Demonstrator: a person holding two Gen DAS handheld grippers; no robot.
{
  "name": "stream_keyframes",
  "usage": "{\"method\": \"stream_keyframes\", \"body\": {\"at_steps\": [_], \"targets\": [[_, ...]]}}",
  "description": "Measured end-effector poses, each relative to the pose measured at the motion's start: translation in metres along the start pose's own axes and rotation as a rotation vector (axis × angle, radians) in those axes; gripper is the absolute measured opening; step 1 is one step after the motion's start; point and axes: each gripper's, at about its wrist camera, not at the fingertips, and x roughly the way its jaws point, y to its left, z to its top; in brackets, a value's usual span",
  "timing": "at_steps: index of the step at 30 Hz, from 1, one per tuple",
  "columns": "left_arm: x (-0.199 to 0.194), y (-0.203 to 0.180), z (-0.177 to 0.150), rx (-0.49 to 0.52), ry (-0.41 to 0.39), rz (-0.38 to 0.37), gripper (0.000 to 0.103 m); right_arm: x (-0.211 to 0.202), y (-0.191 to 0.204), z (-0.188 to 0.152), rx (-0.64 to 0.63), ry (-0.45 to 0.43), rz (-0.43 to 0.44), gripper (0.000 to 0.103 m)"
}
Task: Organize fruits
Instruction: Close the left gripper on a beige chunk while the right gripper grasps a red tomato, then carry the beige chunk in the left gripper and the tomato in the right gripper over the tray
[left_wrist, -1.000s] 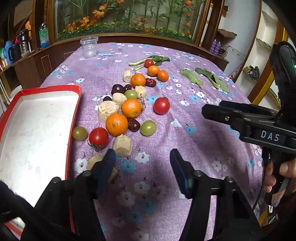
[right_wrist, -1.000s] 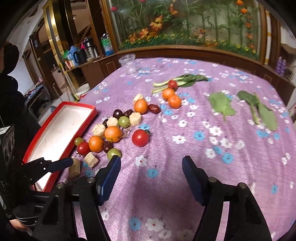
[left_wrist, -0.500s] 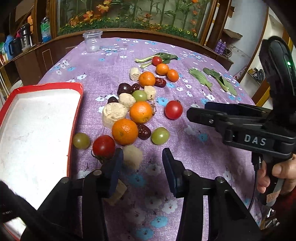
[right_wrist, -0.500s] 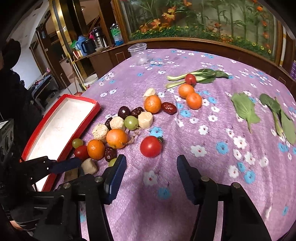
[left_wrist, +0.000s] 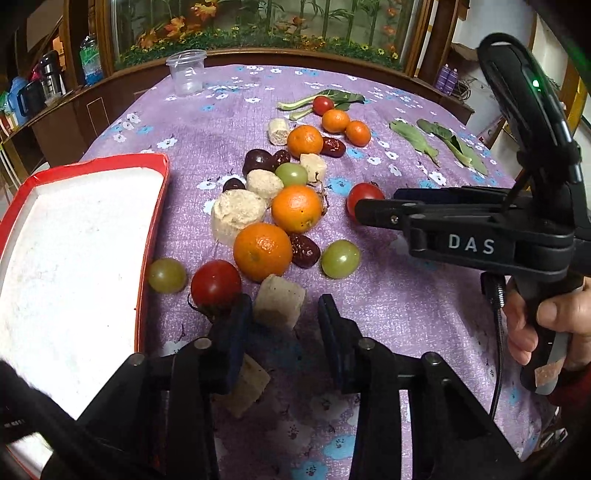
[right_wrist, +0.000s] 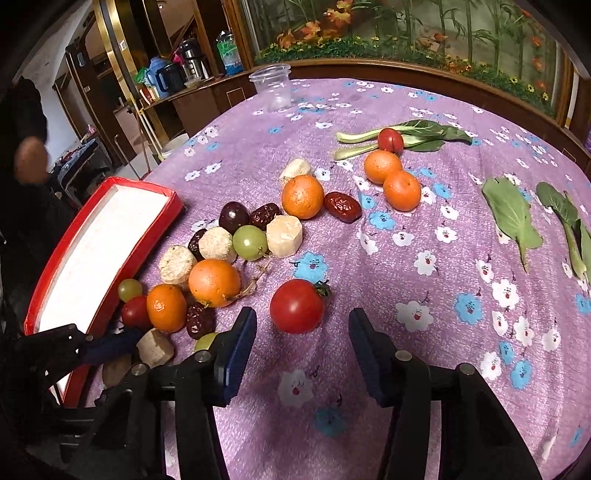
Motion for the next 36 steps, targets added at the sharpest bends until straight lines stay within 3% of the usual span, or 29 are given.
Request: {"method": "stream_keyframes", "body": {"at_steps": [7,9,16,30,36], "targets": [[0.007,-0.003,0.004,0.008,0.018,0.005,0.028,0.015,0.001,0.002,0.005,0.015,-0.017,0.044],[0.008,-0.005,0.004,0.011,0.018,0.006,0.028,0.015,0.002,0.003,0.009,0.013,-0.011,0.034],[0.003,-0.006,0.003,0.007,-0.003,-0.017,0.028,0.008,0.000,0.004,0.039,-0.005,-0.012,0.034],[-0.034,-0.006,0.009,0.017,-0.037,-0.090,0.028,-0.044,0.016,-0.010,0.040,-0.044,0.020,0.034],[-0.050,0.008,0.006,0.002,-0.057,-0.072,0.028,-0.057,0.036,-0.009,0.016,-0.064,0.026,0.034]]}}
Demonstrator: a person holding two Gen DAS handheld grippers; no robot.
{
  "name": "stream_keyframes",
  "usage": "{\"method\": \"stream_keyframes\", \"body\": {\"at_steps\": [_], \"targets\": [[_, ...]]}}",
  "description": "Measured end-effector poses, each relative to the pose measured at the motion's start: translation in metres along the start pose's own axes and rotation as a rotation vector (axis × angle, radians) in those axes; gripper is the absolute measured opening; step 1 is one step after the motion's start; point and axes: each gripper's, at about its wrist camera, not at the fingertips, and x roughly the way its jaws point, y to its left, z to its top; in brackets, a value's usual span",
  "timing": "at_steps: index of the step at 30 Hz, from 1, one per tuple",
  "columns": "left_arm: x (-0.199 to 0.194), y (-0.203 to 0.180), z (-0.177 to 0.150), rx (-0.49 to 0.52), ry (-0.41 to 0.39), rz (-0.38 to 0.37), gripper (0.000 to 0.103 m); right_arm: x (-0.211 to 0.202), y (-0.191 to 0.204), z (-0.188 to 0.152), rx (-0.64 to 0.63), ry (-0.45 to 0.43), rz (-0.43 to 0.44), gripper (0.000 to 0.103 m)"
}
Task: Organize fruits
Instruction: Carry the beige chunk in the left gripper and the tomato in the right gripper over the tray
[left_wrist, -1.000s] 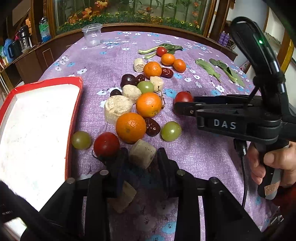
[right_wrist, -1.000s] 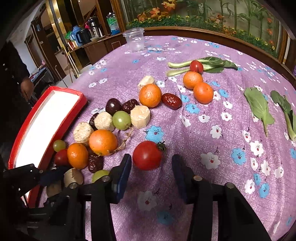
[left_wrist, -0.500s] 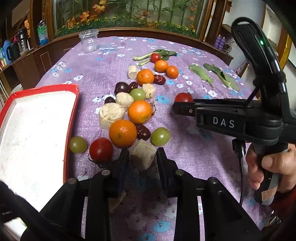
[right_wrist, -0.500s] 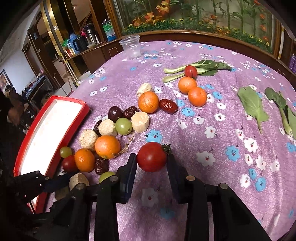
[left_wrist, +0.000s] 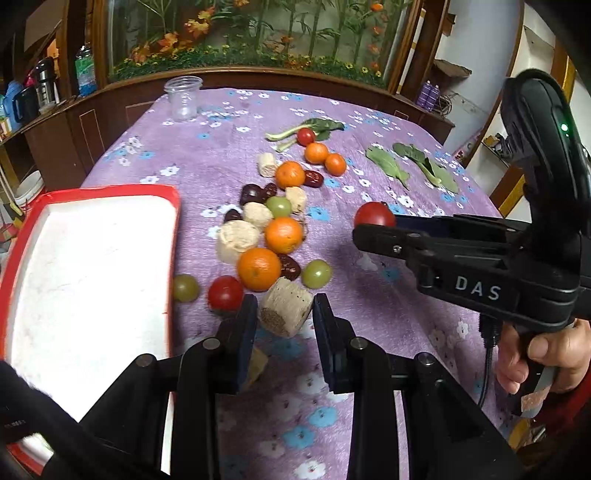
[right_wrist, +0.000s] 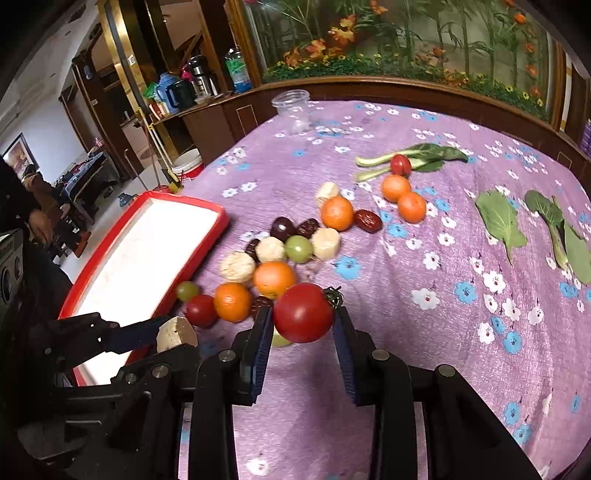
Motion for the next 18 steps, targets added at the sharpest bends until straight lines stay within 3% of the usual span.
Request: {"method": "stream_keyframes", "body": {"at_steps": [18], "targets": [[-0.038,0.056,0.003,-0.077,-0.047,0.077,0.028,-0.003,0.057,0.015,-0.051,-0.008,0.084,0.034]]}}
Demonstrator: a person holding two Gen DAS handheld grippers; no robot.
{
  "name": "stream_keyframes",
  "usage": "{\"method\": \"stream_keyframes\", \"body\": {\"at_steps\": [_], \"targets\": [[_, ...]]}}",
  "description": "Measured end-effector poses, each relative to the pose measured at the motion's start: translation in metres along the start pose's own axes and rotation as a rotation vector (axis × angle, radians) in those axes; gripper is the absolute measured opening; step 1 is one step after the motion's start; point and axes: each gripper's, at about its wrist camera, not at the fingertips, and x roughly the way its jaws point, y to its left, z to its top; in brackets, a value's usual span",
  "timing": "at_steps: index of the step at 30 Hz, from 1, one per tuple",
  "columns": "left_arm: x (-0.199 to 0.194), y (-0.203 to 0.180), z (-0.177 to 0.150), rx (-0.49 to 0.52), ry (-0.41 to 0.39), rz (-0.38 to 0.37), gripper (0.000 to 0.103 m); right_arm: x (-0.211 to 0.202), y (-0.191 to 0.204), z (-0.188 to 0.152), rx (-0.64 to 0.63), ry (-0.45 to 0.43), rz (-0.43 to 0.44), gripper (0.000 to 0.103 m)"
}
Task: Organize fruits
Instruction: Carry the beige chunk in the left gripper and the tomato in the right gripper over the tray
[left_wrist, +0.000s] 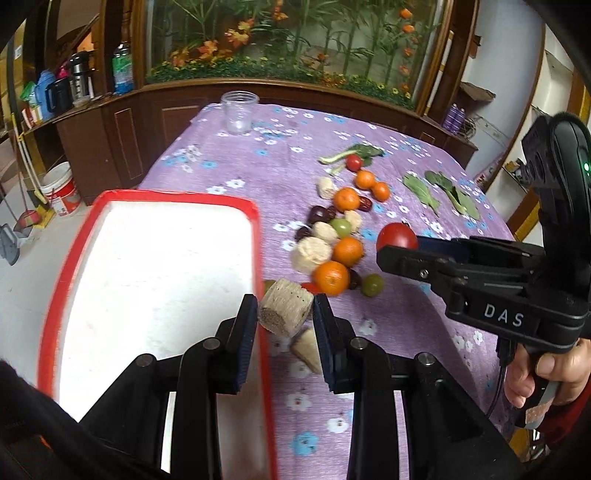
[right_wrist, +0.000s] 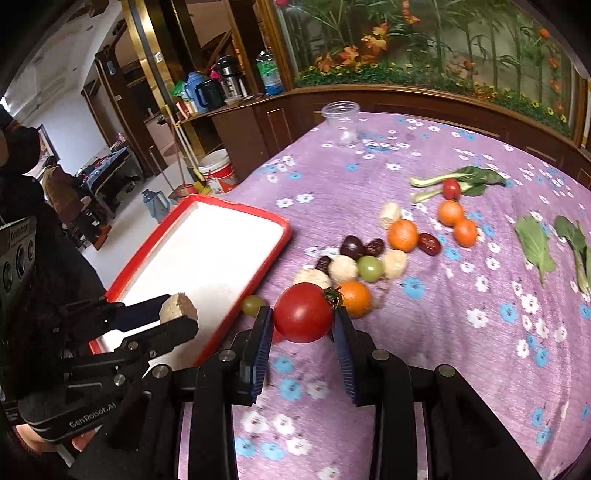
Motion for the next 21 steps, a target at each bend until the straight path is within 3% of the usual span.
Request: {"method": "stream_keyframes", "body": {"at_steps": [12,21], "targets": [[0.002,0.051,0.015,-0.073,-0.001,0.076,0.028,0.027,0.031,0.025,-0.020,0.031,0.066,0.033],[0.026,0.082,0.028,-0.102,0.030,0.107,0.028,0.062,0.045,0.049,-0.004,0.074,0.107,0.033]]}}
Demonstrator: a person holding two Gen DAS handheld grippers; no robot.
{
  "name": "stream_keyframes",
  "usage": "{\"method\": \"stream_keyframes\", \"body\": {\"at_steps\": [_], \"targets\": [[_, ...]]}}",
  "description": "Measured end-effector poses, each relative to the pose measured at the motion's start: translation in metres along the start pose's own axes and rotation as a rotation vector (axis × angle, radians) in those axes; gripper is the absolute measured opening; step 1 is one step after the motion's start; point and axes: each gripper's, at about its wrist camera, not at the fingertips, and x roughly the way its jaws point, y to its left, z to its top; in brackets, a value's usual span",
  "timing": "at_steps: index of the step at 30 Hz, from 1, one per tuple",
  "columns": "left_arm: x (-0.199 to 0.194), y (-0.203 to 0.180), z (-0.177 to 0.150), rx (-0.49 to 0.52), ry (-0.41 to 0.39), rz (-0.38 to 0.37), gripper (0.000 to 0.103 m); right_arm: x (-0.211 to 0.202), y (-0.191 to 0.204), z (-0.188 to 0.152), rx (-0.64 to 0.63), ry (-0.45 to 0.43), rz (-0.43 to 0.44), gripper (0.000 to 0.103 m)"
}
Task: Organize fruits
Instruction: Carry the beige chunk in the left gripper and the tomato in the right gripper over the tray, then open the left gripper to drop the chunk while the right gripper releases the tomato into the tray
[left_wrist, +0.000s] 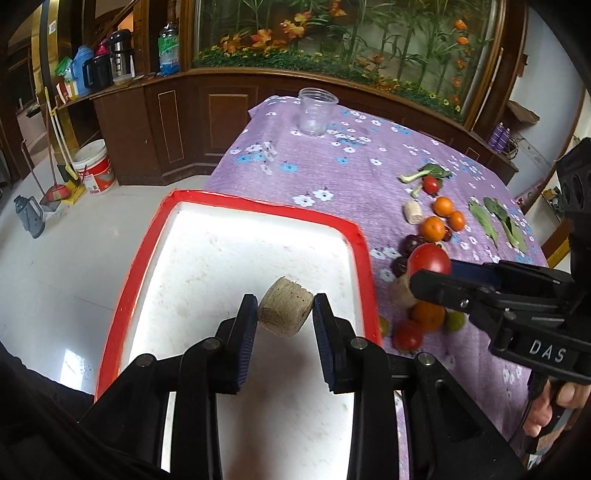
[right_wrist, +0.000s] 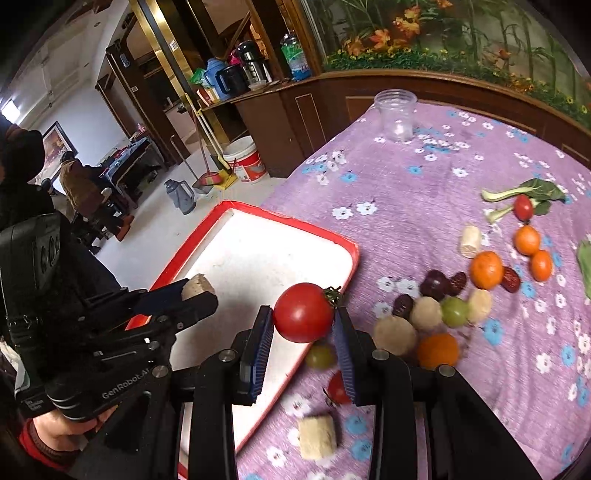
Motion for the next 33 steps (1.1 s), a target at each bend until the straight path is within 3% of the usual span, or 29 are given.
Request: {"method": "stream_keyframes", "body": {"at_steps": [19,33], "targets": [[0.047,0.035,0.007,-0.046,0.056,-0.014,0.028,0.087,0.011,0.022,0.004,0.111,0.012,0.033],[0.055,0.035,0.004,-0.029,0.060,0.006,0.028,0.102,0.008,0.018,0.002,0.131,-0.008,0.033]]}}
